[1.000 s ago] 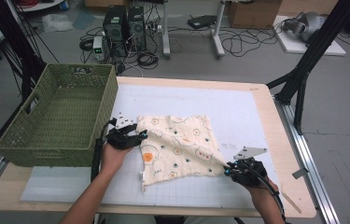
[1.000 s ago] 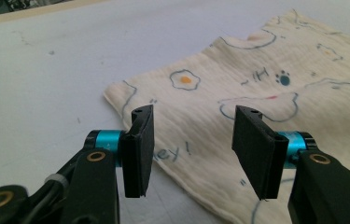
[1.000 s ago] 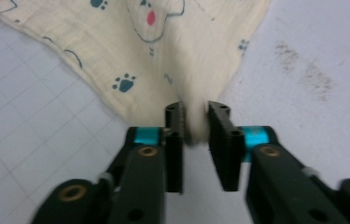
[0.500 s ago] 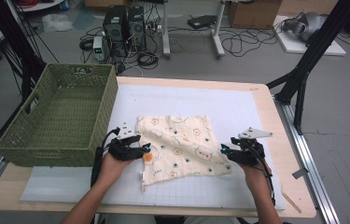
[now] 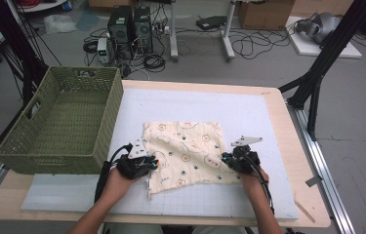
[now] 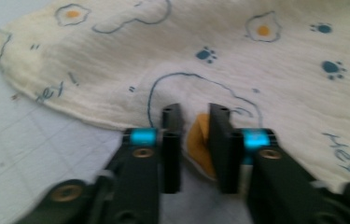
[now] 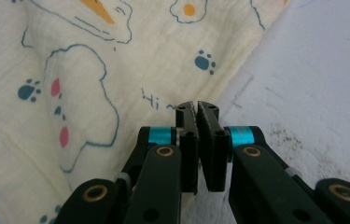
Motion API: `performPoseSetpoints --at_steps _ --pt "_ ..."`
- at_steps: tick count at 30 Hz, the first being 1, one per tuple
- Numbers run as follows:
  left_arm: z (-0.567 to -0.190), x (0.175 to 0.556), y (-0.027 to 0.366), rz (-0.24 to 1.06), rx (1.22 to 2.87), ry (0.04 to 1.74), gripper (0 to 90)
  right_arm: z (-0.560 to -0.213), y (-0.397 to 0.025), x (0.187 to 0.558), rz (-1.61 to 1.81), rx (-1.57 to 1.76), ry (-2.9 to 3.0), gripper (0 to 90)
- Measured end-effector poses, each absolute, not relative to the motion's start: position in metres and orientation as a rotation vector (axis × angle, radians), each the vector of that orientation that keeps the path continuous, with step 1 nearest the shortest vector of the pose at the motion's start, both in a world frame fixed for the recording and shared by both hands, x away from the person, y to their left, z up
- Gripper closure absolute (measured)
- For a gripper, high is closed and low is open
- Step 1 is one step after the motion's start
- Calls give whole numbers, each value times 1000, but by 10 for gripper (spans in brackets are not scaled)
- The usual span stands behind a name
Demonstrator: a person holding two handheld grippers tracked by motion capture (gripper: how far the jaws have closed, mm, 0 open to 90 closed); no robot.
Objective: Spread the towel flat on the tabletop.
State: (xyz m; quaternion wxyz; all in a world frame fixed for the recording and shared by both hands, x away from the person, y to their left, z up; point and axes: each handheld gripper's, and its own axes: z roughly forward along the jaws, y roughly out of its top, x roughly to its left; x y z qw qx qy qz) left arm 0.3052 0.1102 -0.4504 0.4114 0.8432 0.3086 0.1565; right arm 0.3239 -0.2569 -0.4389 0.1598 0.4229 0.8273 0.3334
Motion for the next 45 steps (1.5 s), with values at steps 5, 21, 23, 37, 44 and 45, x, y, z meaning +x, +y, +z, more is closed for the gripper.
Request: performPoseSetpoints --at_steps 5,21,23,37,44,45 --pt "-446 303 115 376 2154 779 868 -434 -265 307 846 1201 2372 872" --pt "-431 319 132 294 1998 874 449 -420 -285 294 931 1188 2288 582" --pt "-429 329 131 336 1942 919 400 -418 -284 303 959 1176 2256 526" --pt "-444 386 118 480 1905 1075 452 -436 -282 350 950 1257 2200 487" --pt "-447 398 101 517 1991 1096 445 -444 -283 364 1014 1334 2177 429" --pt "-451 399 100 510 2002 1112 448 -445 -282 366 1003 1333 2178 428"
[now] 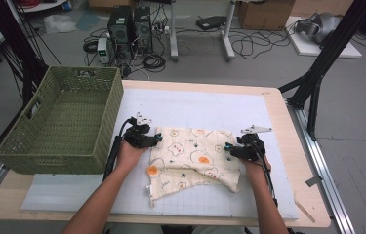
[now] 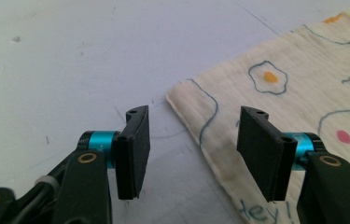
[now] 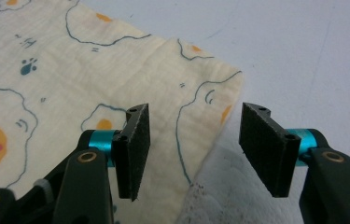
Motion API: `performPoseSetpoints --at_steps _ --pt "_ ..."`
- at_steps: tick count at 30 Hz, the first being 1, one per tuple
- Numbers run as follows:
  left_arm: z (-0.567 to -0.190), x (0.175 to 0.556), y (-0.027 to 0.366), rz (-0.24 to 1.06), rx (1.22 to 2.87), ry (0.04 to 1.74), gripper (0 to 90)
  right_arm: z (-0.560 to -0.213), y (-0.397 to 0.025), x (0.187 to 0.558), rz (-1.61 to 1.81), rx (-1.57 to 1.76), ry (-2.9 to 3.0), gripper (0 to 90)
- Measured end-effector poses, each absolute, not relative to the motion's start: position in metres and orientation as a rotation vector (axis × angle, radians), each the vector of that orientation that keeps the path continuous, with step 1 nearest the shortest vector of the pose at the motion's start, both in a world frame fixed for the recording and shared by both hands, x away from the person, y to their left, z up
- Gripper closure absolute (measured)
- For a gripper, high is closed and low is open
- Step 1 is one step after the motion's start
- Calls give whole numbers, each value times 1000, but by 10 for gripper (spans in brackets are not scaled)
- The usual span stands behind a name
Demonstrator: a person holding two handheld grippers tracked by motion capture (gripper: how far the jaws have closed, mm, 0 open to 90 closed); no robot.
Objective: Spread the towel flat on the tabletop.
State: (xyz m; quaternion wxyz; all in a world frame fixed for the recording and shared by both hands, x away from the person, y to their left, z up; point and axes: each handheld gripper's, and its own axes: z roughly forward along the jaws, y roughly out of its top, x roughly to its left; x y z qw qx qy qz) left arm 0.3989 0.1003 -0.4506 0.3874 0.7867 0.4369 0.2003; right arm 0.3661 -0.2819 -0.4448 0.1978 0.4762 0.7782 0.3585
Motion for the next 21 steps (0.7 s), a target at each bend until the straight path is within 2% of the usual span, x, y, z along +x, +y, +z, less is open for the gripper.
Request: performPoseSetpoints --at_steps 3,4,6,8,9,11,21 --pt "-451 398 98 534 2012 1093 463 -448 -279 371 979 1339 2182 430" --pt "-451 397 97 532 2023 1065 510 -448 -278 371 978 1349 2180 456" --pt "-450 395 93 527 2053 996 682 -447 -277 371 985 1355 2184 623" --pt "-451 393 87 550 2060 981 833 -446 -274 371 988 1359 2196 687" --pt "-450 393 86 561 2065 984 854 -445 -273 371 987 1355 2206 771" --pt "-447 397 85 562 2075 1004 864 -444 -271 372 984 1320 2238 838" --pt "-433 432 95 641 1938 1102 866 -443 -260 399 907 1214 2193 850"
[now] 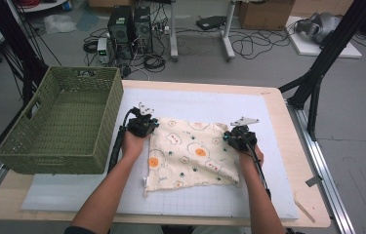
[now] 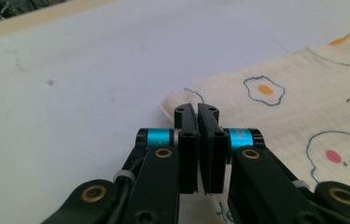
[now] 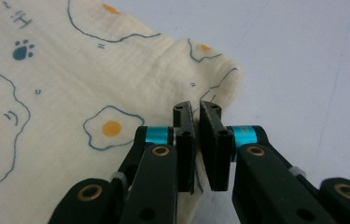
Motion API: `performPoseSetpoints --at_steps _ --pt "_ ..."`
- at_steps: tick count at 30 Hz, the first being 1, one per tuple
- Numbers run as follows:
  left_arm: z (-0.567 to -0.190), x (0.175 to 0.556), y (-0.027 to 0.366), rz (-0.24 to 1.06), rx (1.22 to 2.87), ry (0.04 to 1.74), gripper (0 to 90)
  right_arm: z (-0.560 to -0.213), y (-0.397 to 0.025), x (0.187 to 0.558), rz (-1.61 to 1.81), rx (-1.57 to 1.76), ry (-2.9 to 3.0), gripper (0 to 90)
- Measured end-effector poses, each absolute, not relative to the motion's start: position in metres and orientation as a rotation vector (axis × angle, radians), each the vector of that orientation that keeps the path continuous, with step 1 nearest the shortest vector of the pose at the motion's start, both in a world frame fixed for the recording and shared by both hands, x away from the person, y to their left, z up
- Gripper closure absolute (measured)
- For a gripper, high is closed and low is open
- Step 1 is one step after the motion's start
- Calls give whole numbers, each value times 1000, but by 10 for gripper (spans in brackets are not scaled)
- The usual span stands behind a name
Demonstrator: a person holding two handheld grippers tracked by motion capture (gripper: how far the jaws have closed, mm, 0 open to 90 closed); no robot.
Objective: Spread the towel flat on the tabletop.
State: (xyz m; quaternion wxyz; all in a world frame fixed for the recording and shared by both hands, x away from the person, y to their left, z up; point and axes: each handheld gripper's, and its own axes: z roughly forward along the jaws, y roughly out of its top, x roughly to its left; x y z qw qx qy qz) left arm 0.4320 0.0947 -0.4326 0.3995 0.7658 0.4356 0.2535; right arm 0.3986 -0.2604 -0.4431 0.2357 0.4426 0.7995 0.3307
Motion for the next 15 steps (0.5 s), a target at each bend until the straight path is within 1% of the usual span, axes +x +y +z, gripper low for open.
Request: performPoseSetpoints --at_steps 5,7,8,9,11,12,13,15 --pt "-423 442 93 671 1909 1080 862 -439 -259 415 913 1228 2100 849" --pt "-426 443 92 668 1910 1090 842 -437 -260 420 942 1258 2037 845" --pt "-428 443 92 660 1930 1107 799 -437 -260 423 939 1276 2027 824" --pt "-431 444 92 637 1931 1132 711 -438 -259 424 927 1277 2013 792" --pt "-435 446 95 609 1943 1174 592 -441 -259 425 901 1315 2007 716" --pt "-435 446 96 595 1939 1197 512 -442 -260 425 907 1336 2016 695" --pt "-435 446 98 582 1940 1203 488 -442 -262 424 909 1338 2026 669" --pt "-435 445 99 564 1949 1202 480 -440 -264 422 926 1347 2042 642"
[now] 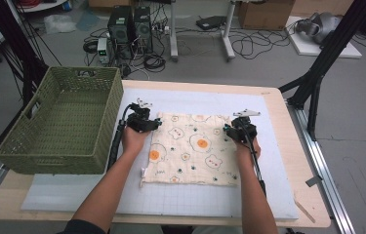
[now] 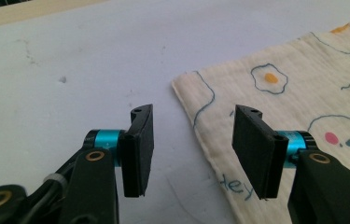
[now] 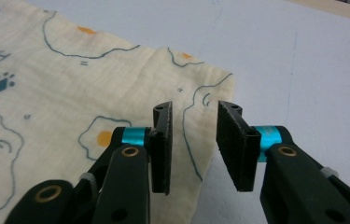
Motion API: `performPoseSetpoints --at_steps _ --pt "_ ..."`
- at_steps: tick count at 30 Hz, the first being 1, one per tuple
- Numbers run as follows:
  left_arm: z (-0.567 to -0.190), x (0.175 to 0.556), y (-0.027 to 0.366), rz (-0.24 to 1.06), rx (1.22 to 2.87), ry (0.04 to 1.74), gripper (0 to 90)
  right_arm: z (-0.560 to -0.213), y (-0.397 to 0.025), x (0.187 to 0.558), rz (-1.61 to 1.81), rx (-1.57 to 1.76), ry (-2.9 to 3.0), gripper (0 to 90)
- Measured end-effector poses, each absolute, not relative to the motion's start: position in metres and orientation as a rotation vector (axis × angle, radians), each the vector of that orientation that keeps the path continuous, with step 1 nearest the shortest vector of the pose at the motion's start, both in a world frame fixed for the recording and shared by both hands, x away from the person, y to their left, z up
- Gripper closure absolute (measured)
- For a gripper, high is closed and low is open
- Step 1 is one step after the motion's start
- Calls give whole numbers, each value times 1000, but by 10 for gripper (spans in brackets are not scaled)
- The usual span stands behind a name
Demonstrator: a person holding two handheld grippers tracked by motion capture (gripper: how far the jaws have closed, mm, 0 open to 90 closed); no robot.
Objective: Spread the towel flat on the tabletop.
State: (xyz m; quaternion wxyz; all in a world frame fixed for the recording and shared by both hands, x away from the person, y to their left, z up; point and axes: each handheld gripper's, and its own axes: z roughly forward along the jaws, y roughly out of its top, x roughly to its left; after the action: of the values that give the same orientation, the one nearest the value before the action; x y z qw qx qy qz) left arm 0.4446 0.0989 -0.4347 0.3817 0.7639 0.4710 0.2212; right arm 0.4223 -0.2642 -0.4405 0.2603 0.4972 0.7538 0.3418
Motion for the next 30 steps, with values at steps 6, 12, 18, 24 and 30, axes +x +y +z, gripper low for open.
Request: performPoseSetpoints --at_steps 6,12,18,24,30 --pt "-425 436 92 529 1954 1136 478 -428 -267 413 998 1304 2067 588" --pt "-419 429 87 501 1970 1099 464 -418 -269 401 1033 1279 2114 532" --pt "-425 412 92 480 1938 1094 458 -414 -278 380 1082 1248 2115 519" --pt "-432 392 100 476 1937 1091 456 -422 -289 351 1084 1227 2145 522" --pt "-437 372 107 446 1989 1068 545 -430 -298 322 1061 1227 2189 543"
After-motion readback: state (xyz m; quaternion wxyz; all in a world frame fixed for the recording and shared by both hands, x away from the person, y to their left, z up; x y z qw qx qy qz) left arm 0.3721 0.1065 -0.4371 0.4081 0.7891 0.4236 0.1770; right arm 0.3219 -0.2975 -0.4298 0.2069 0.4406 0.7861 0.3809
